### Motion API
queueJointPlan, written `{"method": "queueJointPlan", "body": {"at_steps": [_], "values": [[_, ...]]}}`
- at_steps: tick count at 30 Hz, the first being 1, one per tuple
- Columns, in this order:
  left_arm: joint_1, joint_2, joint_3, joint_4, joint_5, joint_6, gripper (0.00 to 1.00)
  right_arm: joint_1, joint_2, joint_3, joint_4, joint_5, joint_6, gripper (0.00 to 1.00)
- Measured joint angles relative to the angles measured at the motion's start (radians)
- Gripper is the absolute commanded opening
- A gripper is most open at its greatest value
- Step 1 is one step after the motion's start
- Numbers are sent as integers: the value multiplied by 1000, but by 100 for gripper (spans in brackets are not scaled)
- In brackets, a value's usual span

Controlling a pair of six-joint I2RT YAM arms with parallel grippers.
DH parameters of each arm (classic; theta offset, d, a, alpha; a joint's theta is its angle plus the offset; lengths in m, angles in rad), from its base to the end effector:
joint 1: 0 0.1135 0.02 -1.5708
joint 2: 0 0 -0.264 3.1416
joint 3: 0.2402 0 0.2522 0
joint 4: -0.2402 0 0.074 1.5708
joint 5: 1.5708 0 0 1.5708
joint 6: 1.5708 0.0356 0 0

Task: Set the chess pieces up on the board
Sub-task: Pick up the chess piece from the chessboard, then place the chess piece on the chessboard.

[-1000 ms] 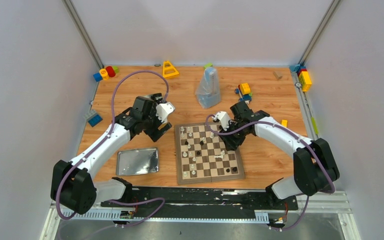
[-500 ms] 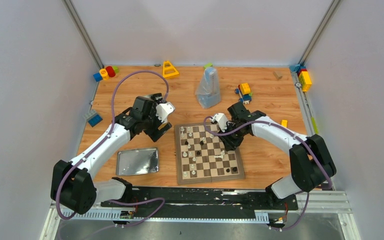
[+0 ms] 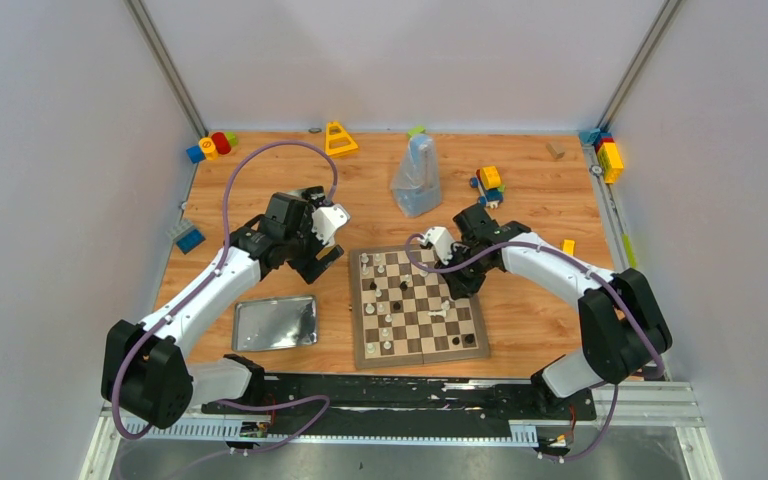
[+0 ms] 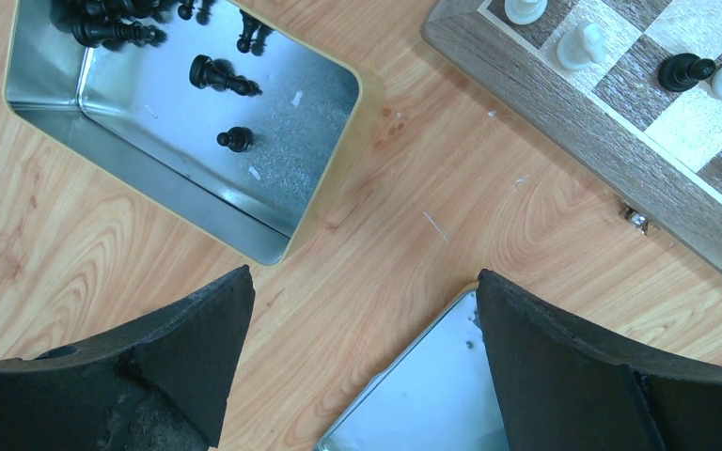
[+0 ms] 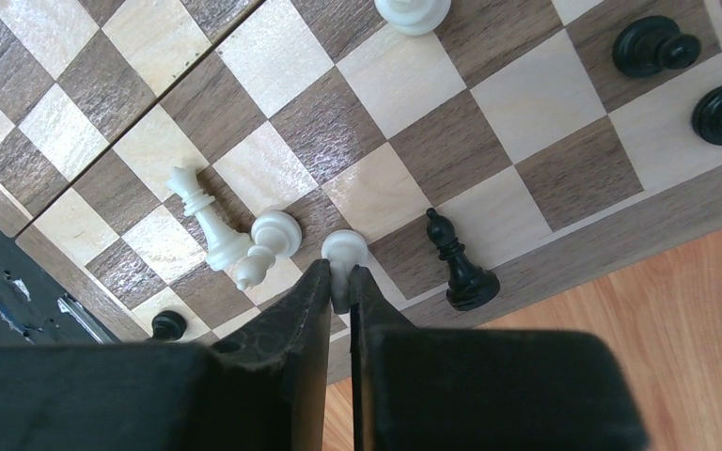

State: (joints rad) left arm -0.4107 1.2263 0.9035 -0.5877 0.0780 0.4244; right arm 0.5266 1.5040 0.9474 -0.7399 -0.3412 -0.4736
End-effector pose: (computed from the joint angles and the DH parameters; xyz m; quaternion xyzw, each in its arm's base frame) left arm 0.2275 -0.1021 0.2547 0.3949 0.8589 -0.0347 0.3242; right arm 0.2285 0.1466 0.1949 -0.4885 0.8455 0.1717 0.1302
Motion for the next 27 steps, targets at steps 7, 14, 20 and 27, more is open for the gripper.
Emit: {"method": "queueJointPlan", "body": {"at_steps": [7,14,20,27], "values": [[0,0,0,0,0,0,95,3,-1,15,-12,11,-8,1],[0,0,0,0,-12,-5,96,27,-11,103,-61,51,-21,0],[51,2,1,0,-15,-35,96,113,-12,211,-95,76,-32,0],[211,7,19,-11,8,-80,96,321,44,317,-119,81,-55,0]]}}
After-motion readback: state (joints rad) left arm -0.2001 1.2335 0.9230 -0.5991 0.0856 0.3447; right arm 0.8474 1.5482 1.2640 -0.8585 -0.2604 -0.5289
